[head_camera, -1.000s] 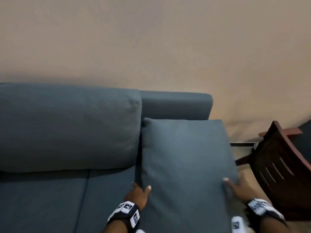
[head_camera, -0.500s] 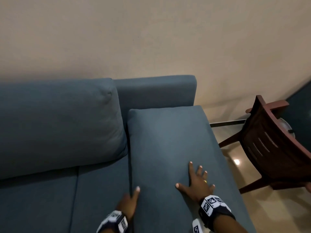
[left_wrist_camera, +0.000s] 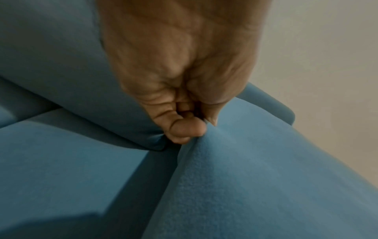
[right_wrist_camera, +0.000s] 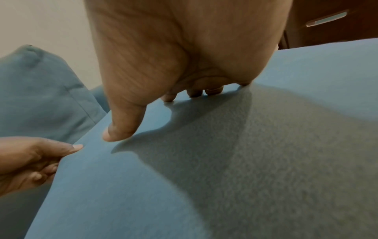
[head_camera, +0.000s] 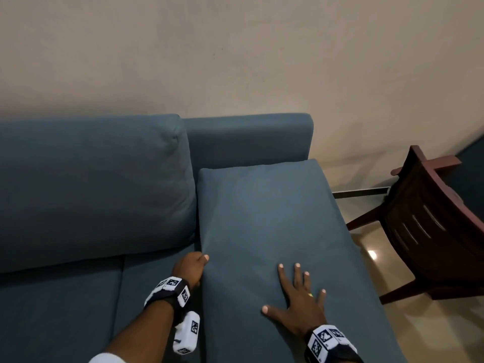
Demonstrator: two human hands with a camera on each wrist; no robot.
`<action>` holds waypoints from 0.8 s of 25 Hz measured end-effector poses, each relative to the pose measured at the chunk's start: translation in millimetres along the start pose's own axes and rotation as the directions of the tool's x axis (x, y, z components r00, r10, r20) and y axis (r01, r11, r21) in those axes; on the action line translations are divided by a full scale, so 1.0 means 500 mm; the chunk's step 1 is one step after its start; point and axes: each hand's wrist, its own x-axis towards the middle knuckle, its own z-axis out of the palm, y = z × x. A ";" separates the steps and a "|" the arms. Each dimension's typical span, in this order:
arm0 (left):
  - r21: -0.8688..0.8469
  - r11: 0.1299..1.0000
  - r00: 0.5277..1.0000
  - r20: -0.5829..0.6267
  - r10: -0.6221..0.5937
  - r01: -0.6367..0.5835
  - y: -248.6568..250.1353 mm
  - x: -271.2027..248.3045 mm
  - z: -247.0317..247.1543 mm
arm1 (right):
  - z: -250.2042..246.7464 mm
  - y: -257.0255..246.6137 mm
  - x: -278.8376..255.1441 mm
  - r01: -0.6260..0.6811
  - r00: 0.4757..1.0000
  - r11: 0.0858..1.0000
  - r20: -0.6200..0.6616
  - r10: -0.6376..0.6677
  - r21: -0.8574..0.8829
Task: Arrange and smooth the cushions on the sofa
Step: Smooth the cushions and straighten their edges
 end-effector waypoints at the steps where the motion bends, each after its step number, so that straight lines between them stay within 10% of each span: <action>1: -0.036 0.999 1.000 -0.005 -0.006 0.006 -0.003 -0.009 -0.008 | 0.000 -0.009 -0.007 0.011 1.000 1.000 0.004 -0.011 0.004; 9: 0.085 0.995 0.989 0.140 0.047 -0.060 -0.021 -0.038 -0.103 | -0.069 -0.109 -0.004 -0.058 0.998 0.998 -0.037 0.058 0.005; 14: 0.193 0.980 0.978 -0.194 0.079 -0.041 -0.109 -0.071 -0.388 | -0.135 -0.423 0.032 0.245 0.968 0.969 -0.064 -0.242 0.038; 20: 0.394 0.910 0.811 -0.488 0.324 -0.126 -0.283 -0.018 -0.789 | -0.213 -0.886 0.074 0.445 0.818 0.886 -0.344 -0.461 -0.131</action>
